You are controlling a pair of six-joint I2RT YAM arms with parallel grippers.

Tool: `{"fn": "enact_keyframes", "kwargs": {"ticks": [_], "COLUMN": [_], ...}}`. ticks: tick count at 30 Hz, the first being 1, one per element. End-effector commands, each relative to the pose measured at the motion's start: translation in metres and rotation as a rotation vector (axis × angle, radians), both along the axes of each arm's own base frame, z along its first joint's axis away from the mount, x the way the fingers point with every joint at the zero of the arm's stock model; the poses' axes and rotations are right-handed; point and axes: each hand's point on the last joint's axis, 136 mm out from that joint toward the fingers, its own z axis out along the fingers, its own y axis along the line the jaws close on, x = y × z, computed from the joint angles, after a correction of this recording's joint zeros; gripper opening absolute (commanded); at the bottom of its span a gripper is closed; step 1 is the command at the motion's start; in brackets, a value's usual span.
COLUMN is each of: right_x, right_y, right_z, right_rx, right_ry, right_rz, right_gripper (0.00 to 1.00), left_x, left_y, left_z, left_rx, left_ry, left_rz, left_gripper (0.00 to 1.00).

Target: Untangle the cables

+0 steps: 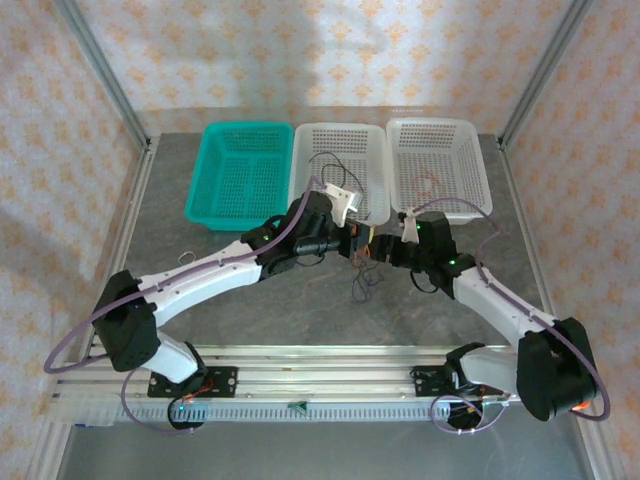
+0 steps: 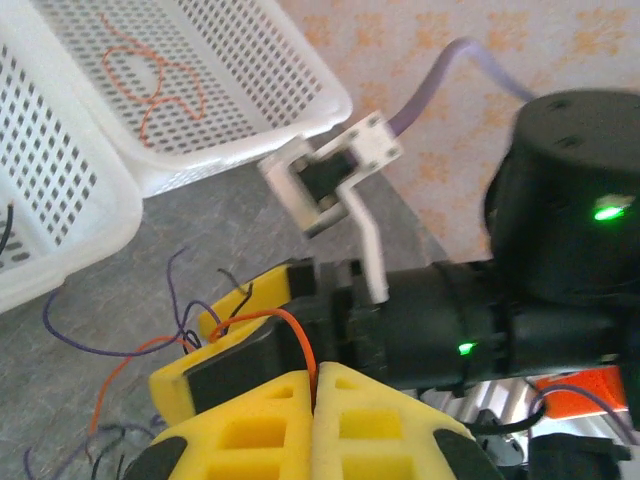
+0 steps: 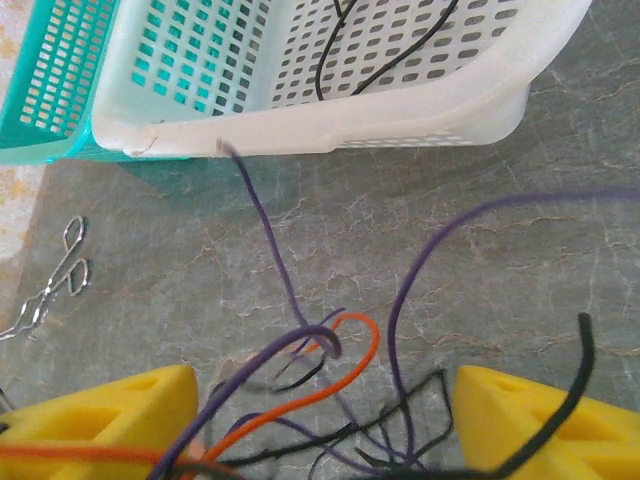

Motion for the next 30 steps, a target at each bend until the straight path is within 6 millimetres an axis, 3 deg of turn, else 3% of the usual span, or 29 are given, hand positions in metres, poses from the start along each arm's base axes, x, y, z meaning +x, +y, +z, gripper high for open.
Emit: {"fn": "enact_keyframes", "kwargs": {"ticks": [1, 11, 17, 21, 24, 28, 30], "right_x": [0.0, 0.004, 0.002, -0.004, -0.007, -0.011, -0.013], "right_y": [0.004, -0.01, -0.021, -0.029, -0.04, -0.049, -0.053], "right_z": [-0.003, -0.032, -0.046, -0.05, -0.039, -0.004, 0.012], "right_rx": [0.007, -0.028, -0.059, -0.085, -0.118, -0.123, -0.131], "right_ry": [-0.011, 0.049, 0.085, 0.085, 0.047, -0.075, -0.137], "right_rz": [0.0, -0.11, -0.168, -0.196, -0.228, -0.233, -0.233], "right_gripper": [0.67, 0.57, 0.54, 0.55, 0.62, 0.78, 0.81], "left_x": [-0.004, -0.013, -0.013, -0.005, 0.001, 0.006, 0.01], "left_y": [-0.002, 0.005, 0.015, 0.025, 0.032, 0.036, 0.035], "left_z": [0.051, 0.102, 0.118, 0.117, 0.113, 0.106, 0.101], "left_rx": [-0.091, -0.164, -0.189, -0.169, -0.157, -0.143, -0.134], "left_ry": [-0.082, -0.141, -0.162, -0.17, -0.167, -0.158, -0.15], "left_rz": [-0.036, -0.057, -0.026, 0.018, 0.05, 0.07, 0.078], "left_gripper": [0.0, 0.0, 0.0, 0.0, 0.0, 0.0, 0.0]}}
